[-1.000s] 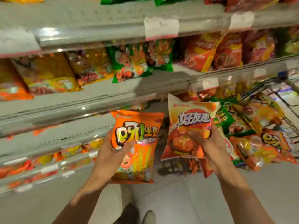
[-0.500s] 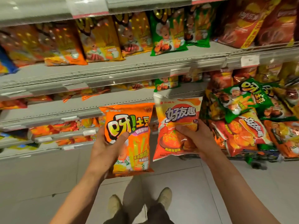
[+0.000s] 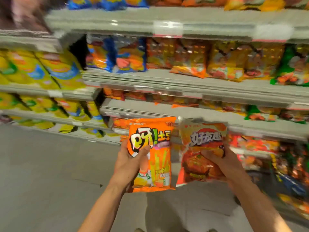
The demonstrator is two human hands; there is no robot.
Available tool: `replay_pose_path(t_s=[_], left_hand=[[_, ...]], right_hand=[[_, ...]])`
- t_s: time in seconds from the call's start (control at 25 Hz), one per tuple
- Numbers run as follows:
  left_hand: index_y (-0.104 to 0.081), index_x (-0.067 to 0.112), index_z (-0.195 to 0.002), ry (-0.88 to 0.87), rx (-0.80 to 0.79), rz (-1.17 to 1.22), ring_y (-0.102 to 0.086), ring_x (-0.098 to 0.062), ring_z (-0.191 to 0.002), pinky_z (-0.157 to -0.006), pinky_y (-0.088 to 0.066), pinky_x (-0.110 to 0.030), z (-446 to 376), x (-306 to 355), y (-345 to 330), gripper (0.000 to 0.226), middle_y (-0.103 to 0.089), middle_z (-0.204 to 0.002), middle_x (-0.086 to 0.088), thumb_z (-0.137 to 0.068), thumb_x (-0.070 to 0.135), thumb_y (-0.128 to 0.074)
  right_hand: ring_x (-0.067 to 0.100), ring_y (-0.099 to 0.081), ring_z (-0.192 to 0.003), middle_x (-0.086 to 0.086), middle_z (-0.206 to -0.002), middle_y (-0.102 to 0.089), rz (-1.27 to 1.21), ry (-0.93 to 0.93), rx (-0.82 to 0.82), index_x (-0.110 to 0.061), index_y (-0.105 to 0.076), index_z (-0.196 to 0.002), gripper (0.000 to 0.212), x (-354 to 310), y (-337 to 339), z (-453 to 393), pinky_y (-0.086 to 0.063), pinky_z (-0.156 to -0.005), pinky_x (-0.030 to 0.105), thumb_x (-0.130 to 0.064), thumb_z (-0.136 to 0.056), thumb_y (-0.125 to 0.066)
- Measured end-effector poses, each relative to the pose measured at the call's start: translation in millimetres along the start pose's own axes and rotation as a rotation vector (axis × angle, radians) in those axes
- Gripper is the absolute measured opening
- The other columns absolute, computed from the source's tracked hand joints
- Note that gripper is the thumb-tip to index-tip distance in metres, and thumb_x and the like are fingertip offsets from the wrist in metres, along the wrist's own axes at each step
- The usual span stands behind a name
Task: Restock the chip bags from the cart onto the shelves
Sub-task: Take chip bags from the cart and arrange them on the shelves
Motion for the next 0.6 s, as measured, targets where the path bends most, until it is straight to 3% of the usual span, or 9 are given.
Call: replay_pose_path(t_s=[0.08,0.16,0.2,0.32,0.36,0.44,0.52,0.6], left_hand=[[-0.062,0.034,-0.119,0.015,0.081,0.021,-0.073,-0.016,-0.104,-0.090,-0.059,-0.038,-4.2,0.6,60.3,0.045,-0.077,-0.110,0.007,-0.081,0.027,-0.084],[-0.062,0.030,-0.121,0.028,0.163,0.041,-0.073,-0.017,-0.105,-0.096,-0.056,-0.047,-10.5,5.8,115.2,0.046,-0.077,-0.110,0.005,-0.081,0.027,-0.083],[-0.062,0.030,-0.119,0.040,0.211,0.045,-0.073,-0.018,-0.104,-0.096,-0.056,-0.050,-14.1,6.0,138.1,0.044,-0.077,-0.110,0.005,-0.080,0.029,-0.083],[-0.062,0.032,-0.113,0.056,0.322,0.059,-0.074,-0.024,-0.101,-0.091,-0.057,-0.057,-28.6,4.8,193.9,0.035,-0.077,-0.108,0.002,-0.084,0.027,-0.081],[-0.062,0.032,-0.114,0.061,0.338,0.072,-0.074,-0.026,-0.100,-0.089,-0.058,-0.058,-35.0,4.8,207.2,0.035,-0.077,-0.109,0.001,-0.085,0.027,-0.080],[-0.060,0.031,-0.118,0.080,0.363,0.066,-0.075,-0.026,-0.099,-0.088,-0.058,-0.058,-49.9,3.4,227.9,0.040,-0.077,-0.110,0.002,-0.084,0.029,-0.081],[-0.059,0.030,-0.122,0.102,0.381,0.036,-0.075,-0.023,-0.097,-0.087,-0.059,-0.053,-67.4,5.6,244.9,0.047,-0.077,-0.109,0.004,-0.081,0.033,-0.082],[-0.060,0.032,-0.121,0.109,0.402,0.013,-0.076,-0.021,-0.095,-0.081,-0.061,-0.045,-86.7,10.9,262.9,0.051,-0.077,-0.107,0.007,-0.076,0.038,-0.083]], right_hand=[[0.010,-0.077,-0.076,-0.004,-0.095,-0.078,0.056,-0.015,-0.065,-0.029,-0.066,-0.106,0.046,4.2,-62.3,0.4,-0.063,-0.061,0.028,-0.018,-0.066,-0.088],[0.026,-0.075,-0.095,0.006,-0.109,-0.076,0.092,-0.043,-0.114,-0.027,-0.067,-0.112,0.047,3.6,-121.4,-3.2,-0.062,-0.085,0.048,-0.014,-0.072,-0.088],[0.028,-0.074,-0.097,0.008,-0.111,-0.076,0.104,-0.049,-0.135,-0.024,-0.067,-0.116,0.049,3.9,-146.0,-8.2,-0.061,-0.088,0.050,-0.012,-0.073,-0.088],[0.010,-0.077,-0.075,0.000,-0.097,-0.077,0.111,-0.056,-0.186,-0.019,-0.067,-0.114,0.046,3.4,-214.9,-33.7,-0.062,-0.062,0.029,-0.007,-0.074,-0.086],[0.010,-0.077,-0.073,-0.001,-0.093,-0.079,0.094,-0.082,-0.212,-0.018,-0.068,-0.116,0.047,4.6,-235.9,-44.7,-0.062,-0.060,0.028,-0.005,-0.074,-0.085],[0.019,-0.078,-0.081,0.000,-0.090,-0.081,0.059,-0.162,-0.255,-0.021,-0.068,-0.117,0.049,7.4,-275.1,-71.4,-0.064,-0.068,0.040,-0.003,-0.075,-0.084],[0.034,-0.076,-0.095,0.007,-0.103,-0.080,0.022,-0.233,-0.289,-0.023,-0.068,-0.120,0.051,4.2,-315.1,-106.3,-0.060,-0.082,0.061,-0.005,-0.075,-0.085],[0.036,-0.073,-0.101,0.012,-0.115,-0.075,0.026,-0.242,-0.267,-0.018,-0.064,-0.127,0.058,-5.3,-354.4,-150.0,-0.059,-0.087,0.059,-0.009,-0.074,-0.087]])
Point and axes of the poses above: each hand's wrist, its own z-axis away from the middle knuckle, its own y-axis out of the back of the hand, x = y × z, the point moved 4 cm from there along -z, towards the middle knuckle
